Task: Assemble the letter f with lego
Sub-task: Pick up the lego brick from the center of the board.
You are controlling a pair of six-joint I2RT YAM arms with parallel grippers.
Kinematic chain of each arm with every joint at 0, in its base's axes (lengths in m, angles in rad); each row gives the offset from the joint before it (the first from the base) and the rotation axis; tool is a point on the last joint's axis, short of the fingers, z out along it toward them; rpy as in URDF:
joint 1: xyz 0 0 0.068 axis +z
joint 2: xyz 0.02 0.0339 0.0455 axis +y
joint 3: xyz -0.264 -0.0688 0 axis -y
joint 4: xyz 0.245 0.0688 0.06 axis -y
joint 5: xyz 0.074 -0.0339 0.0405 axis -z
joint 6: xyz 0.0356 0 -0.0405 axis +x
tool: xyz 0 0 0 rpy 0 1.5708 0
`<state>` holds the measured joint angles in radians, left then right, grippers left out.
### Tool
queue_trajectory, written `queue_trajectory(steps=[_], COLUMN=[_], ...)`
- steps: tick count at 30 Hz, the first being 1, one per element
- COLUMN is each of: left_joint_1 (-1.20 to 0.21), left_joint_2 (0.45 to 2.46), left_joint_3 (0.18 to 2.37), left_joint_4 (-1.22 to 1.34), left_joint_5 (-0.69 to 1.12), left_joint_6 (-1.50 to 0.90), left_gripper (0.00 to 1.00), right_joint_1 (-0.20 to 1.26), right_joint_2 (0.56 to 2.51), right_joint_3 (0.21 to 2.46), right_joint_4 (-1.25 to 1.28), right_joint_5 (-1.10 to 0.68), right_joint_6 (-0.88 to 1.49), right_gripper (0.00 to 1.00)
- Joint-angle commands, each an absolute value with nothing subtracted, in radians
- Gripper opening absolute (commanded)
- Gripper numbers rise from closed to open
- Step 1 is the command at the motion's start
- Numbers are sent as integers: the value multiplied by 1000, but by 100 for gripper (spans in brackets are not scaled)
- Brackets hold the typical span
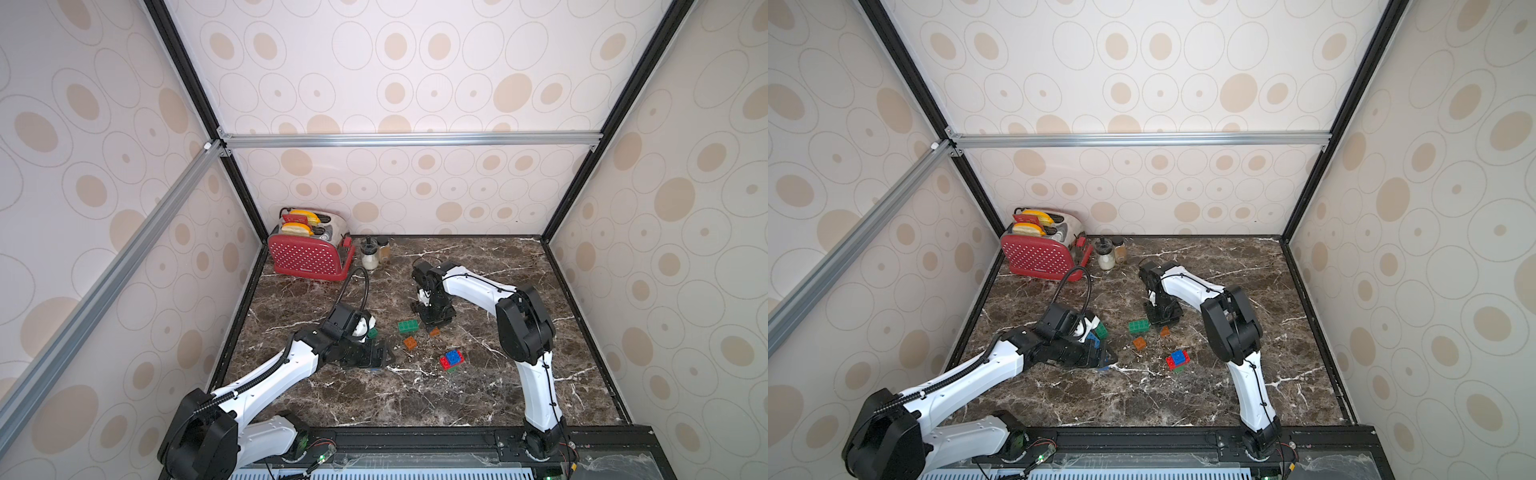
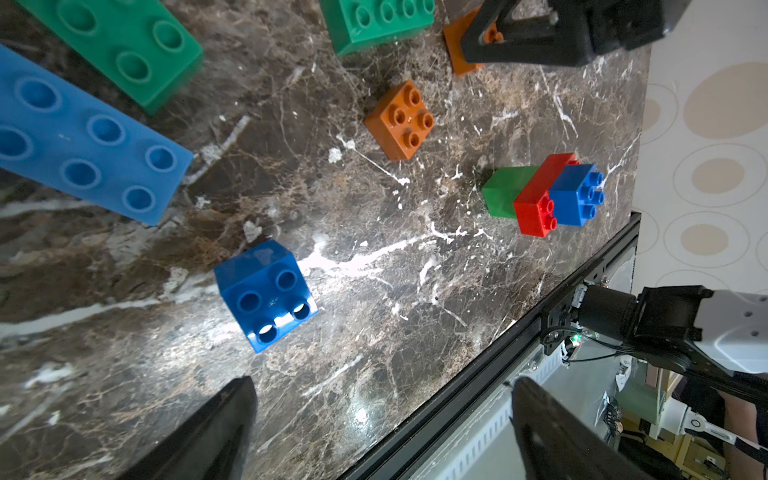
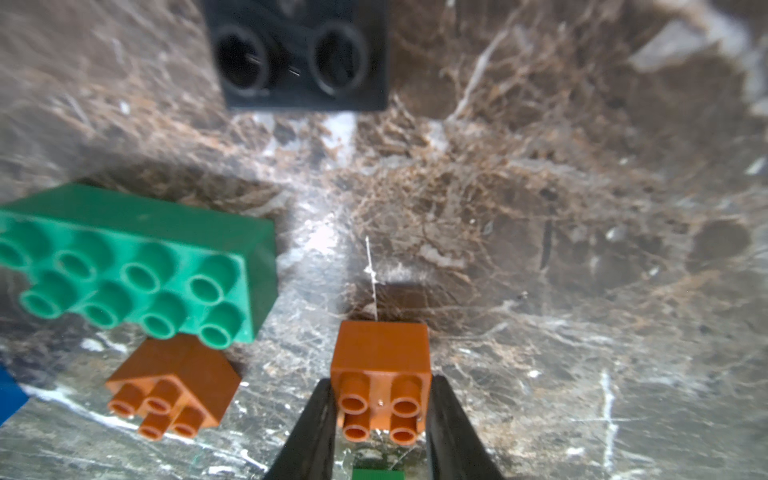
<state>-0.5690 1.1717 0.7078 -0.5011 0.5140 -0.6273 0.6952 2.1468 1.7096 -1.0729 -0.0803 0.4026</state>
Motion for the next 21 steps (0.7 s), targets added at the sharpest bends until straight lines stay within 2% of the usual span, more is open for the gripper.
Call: queue_trajectory(steps=[1, 4, 9, 15, 21], left_joint_1=[-570, -595, -739, -818, -868], left_joint_2=[1129, 1108, 1128, 1099, 1038], left_joint_3=[712, 694, 679, 596, 536], left_joint_4=[-438, -383, -251, -52, 13], left_joint_5=[485, 451, 359, 367, 425], left_joint_6=[-600, -602, -580, -510, -457], left_gripper=[96, 95, 94, 94, 95], right_joint_1=[694, 693, 692, 692, 695], right_joint_2=[2074, 2015, 1883, 1720, 1594], right_joint_3=[1754, 1756, 1732, 1608, 1433], right_joint_4=[-1139, -1172, -1231, -1248, -1217], right_joint_5=[-83, -85, -97, -142, -176], right_joint_6=[384, 377, 357, 345, 354], right_gripper=[30, 30, 31, 32, 32])
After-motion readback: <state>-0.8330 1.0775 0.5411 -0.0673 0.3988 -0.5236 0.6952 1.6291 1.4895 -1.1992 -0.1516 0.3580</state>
